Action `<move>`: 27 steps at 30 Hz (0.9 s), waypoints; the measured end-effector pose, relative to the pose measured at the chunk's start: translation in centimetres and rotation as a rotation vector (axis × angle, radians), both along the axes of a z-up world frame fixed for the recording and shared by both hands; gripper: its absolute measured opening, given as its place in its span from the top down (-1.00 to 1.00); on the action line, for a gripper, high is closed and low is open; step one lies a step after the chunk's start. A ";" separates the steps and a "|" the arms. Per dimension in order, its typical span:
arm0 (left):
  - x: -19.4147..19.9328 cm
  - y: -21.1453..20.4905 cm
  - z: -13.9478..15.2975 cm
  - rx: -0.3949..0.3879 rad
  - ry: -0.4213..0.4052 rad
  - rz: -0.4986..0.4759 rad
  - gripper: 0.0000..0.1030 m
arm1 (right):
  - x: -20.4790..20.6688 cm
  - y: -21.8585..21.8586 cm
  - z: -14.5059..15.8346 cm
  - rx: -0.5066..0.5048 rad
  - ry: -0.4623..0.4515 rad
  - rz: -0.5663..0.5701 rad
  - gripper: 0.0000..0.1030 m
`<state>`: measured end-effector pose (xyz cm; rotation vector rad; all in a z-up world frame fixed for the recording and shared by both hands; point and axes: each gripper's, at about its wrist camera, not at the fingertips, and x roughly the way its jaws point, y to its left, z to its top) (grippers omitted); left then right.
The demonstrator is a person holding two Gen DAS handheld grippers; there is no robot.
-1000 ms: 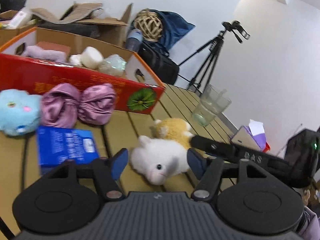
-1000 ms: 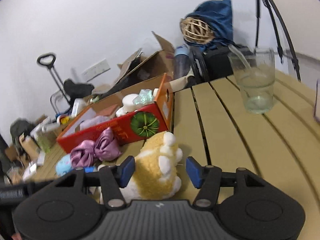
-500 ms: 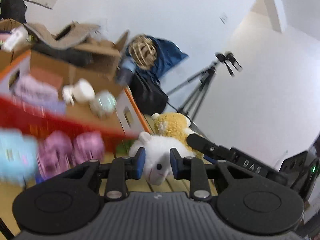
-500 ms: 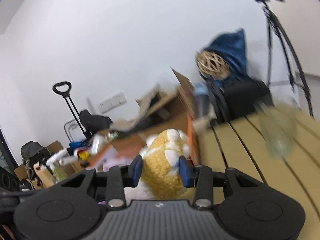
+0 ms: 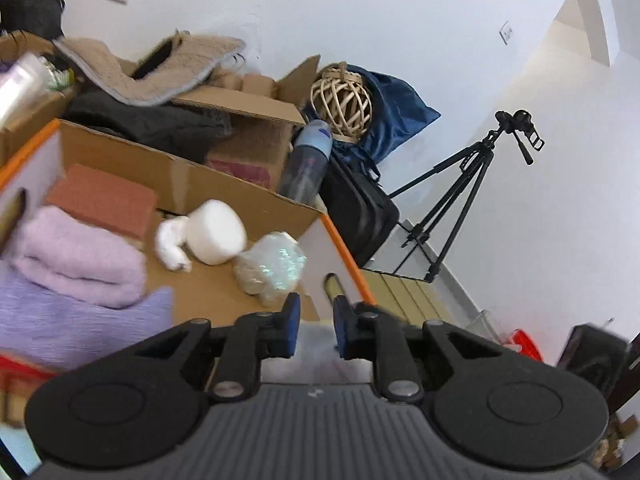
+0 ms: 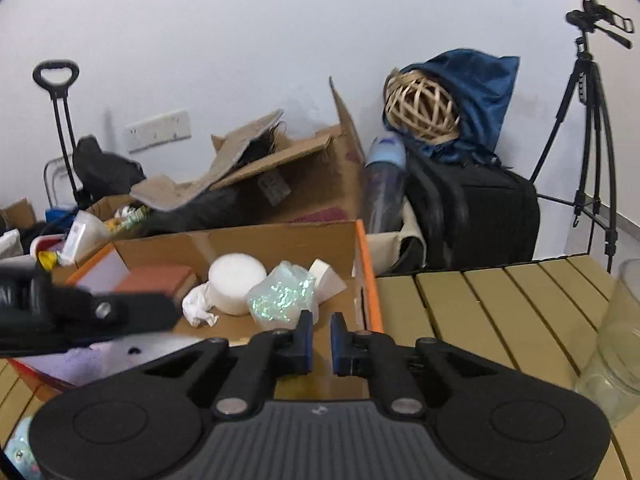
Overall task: Organize soft objects
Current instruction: 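Carry the plush sheep into the box and open both grippers, then withdraw both grippers back to the table edge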
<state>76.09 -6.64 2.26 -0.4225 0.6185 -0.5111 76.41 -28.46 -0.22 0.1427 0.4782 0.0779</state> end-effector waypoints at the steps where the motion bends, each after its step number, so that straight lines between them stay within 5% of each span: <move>1: -0.5 0.7 0.3 -0.001 -0.004 0.015 0.51 | -0.7 -0.3 0.4 0.014 -0.016 -0.003 0.75; 7: -4.8 4.0 2.8 -0.072 -0.064 -0.008 -0.01 | -2.9 -1.8 3.2 0.058 -0.085 0.055 0.69; 10: -5.6 0.5 3.0 0.043 -0.092 -0.089 0.08 | -2.9 -1.9 3.3 0.095 -0.072 0.077 0.69; 13: -3.7 -2.1 1.7 0.158 -0.054 -0.096 0.55 | -3.0 -1.7 2.8 0.105 -0.063 0.079 0.69; 19: 0.6 -2.7 -1.4 0.139 0.077 -0.052 0.63 | -1.3 -1.2 1.3 0.082 0.056 0.106 0.69; 23: -0.7 -1.7 -1.1 0.130 0.050 -0.060 0.59 | -2.3 -1.7 1.3 0.104 0.065 0.077 0.68; 27: -4.8 1.4 2.5 0.136 -0.041 -0.026 0.53 | -5.5 -2.2 4.1 0.111 0.012 0.096 0.59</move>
